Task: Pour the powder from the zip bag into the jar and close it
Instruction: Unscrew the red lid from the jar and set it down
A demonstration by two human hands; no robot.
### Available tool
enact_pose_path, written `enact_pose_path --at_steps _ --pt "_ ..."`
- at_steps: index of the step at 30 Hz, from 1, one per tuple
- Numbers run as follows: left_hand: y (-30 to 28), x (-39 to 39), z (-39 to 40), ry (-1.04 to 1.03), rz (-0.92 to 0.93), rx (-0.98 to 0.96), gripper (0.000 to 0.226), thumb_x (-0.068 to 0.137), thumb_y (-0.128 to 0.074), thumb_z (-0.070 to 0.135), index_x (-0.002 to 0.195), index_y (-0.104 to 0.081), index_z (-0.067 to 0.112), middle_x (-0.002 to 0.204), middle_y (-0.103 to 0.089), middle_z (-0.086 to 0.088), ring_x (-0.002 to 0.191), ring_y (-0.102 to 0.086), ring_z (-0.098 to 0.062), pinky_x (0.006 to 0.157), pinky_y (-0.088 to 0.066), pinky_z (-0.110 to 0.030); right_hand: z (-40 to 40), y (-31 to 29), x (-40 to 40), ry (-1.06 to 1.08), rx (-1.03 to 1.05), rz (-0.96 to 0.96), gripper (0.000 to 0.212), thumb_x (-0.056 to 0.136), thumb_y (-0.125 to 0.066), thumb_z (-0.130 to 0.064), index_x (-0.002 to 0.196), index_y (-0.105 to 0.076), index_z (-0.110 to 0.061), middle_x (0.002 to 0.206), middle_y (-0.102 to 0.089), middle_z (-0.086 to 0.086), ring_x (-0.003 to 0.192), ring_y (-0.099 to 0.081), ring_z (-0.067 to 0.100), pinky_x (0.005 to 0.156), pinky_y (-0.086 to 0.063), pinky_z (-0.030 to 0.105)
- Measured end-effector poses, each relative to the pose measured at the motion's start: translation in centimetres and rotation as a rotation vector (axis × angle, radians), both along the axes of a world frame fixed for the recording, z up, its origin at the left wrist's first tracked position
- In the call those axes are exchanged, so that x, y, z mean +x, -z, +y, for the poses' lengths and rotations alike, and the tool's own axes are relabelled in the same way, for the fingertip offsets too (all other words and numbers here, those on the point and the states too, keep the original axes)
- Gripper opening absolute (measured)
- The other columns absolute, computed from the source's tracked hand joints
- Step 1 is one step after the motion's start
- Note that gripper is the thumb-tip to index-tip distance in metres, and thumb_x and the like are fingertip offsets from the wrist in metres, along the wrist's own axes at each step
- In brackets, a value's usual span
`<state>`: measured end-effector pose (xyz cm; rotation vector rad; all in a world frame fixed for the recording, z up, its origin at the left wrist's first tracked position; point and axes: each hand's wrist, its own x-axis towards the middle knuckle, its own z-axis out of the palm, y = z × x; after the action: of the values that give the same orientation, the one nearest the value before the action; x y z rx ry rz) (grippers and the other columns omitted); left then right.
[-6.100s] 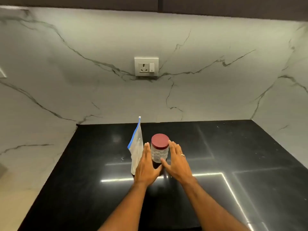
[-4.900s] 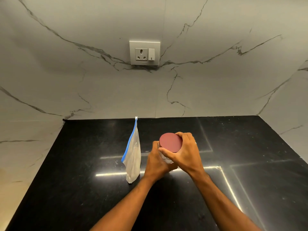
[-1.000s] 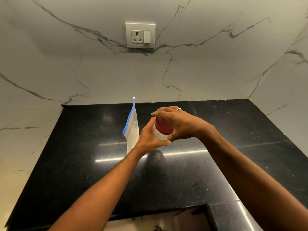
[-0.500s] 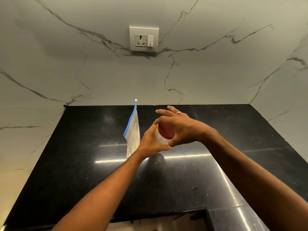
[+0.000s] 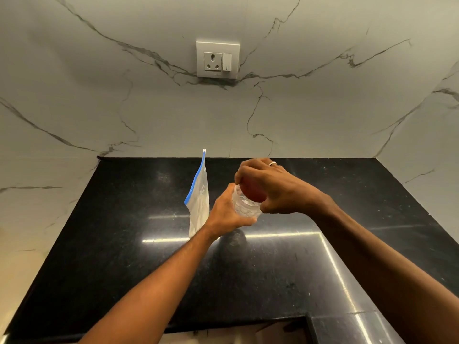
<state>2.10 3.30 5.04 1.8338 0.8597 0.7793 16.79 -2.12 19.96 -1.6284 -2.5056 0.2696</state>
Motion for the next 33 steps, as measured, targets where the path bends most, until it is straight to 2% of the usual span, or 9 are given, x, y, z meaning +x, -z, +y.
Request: enact_pose_path --at_steps 4,11,14,17,20,23,26,29,33 --pt "0.3 0.3 0.3 -0.044 -0.034 -0.04 0.086 0.068 -0.09 0.029 0.136 -0.038 0.035 0.123 -0.057 0.019 0.112 -0.06 0.006 0.084 -0.048 -0.005 0.8 0.5 1.5 0.148 0.119 0.307 0.075 0.066 -0.086 -0.025 0.125 -0.039 -0.026 0.128 -0.04 0.002 0.115 -0.047 0.023 0.083 -0.054 0.027" --pt "1.6 0.4 0.9 -0.198 -0.084 -0.097 0.091 0.061 -0.093 0.032 0.132 -0.036 0.034 0.122 -0.056 0.021 0.111 -0.058 0.008 0.083 -0.047 -0.003 1.3 6.4 3.1 0.584 0.337 0.805 0.078 0.074 -0.076 -0.046 0.138 -0.042 -0.016 0.133 -0.049 0.008 0.115 -0.053 0.019 0.094 -0.05 0.027" --pt "2.6 0.3 1.0 -0.265 -0.089 -0.113 0.087 0.059 -0.095 0.031 0.127 -0.042 0.035 0.12 -0.058 0.019 0.111 -0.058 0.005 0.085 -0.048 -0.005 1.1 9.8 3.4 0.727 0.385 0.944 0.07 0.076 -0.079 -0.044 0.134 -0.047 -0.02 0.128 -0.054 0.004 0.111 -0.057 0.016 0.092 -0.053 0.03" --pt "3.8 0.3 0.7 -0.334 -0.084 -0.106 0.087 0.056 -0.096 0.034 0.129 -0.049 0.03 0.124 -0.062 0.01 0.115 -0.06 -0.006 0.096 -0.05 -0.02 0.7 13.1 3.6 0.815 0.42 1.059 0.063 0.07 -0.085 -0.038 0.12 -0.052 -0.022 0.118 -0.057 0.001 0.103 -0.06 0.009 0.089 -0.056 0.03" --pt "5.2 0.4 0.0 -0.368 -0.049 -0.112 0.089 0.054 -0.096 0.036 0.128 -0.048 0.033 0.125 -0.062 0.011 0.116 -0.059 -0.003 0.1 -0.048 -0.022 0.4 16.5 3.7 0.834 0.457 0.926 0.051 0.064 -0.09 -0.025 0.1 -0.056 -0.013 0.115 -0.056 0.003 0.104 -0.059 0.019 0.09 -0.053 0.036" --pt "6.1 0.9 -0.5 -0.413 -0.025 -0.112 0.091 0.053 -0.097 0.03 0.13 -0.049 0.028 0.127 -0.061 0.007 0.117 -0.058 -0.006 0.104 -0.049 -0.029 -0.1 19.2 3.8 0.825 0.437 0.783 0.046 0.061 -0.09 -0.023 0.086 -0.053 -0.013 0.115 -0.052 0.002 0.107 -0.054 0.021 0.088 -0.044 0.021" --pt "6.3 1.4 -0.6 -0.44 -0.003 -0.099 0.093 0.054 -0.096 0.025 0.134 -0.049 0.022 0.129 -0.06 0.004 0.122 -0.057 -0.014 0.106 -0.048 -0.035 -0.7 21.2 3.8 0.856 0.386 0.709 0.045 0.062 -0.09 -0.024 0.081 -0.051 -0.013 0.122 -0.051 0.006 0.111 -0.051 0.017 0.086 -0.041 0.02" --pt "6.5 1.8 -0.7 -0.437 0.005 -0.08 0.093 0.057 -0.095 0.024 0.137 -0.047 0.021 0.131 -0.059 0.003 0.123 -0.056 -0.013 0.106 -0.046 -0.03 -1.2 22.7 3.6 0.89 0.325 0.652 0.044 0.064 -0.089 -0.027 0.082 -0.051 -0.014 0.128 -0.048 0.006 0.108 -0.048 0.009 0.081 -0.042 0.018" --pt "6.5 2.1 -0.8 -0.424 0.003 -0.079 0.091 0.06 -0.093 0.025 0.136 -0.045 0.027 0.13 -0.056 0.01 0.122 -0.053 -0.008 0.1 -0.04 -0.017 -1.7 24.0 3.8 0.912 0.254 0.595 0.044 0.066 -0.088 -0.032 0.081 -0.049 -0.017 0.131 -0.047 0.002 0.107 -0.053 0.014 0.079 -0.051 0.025"
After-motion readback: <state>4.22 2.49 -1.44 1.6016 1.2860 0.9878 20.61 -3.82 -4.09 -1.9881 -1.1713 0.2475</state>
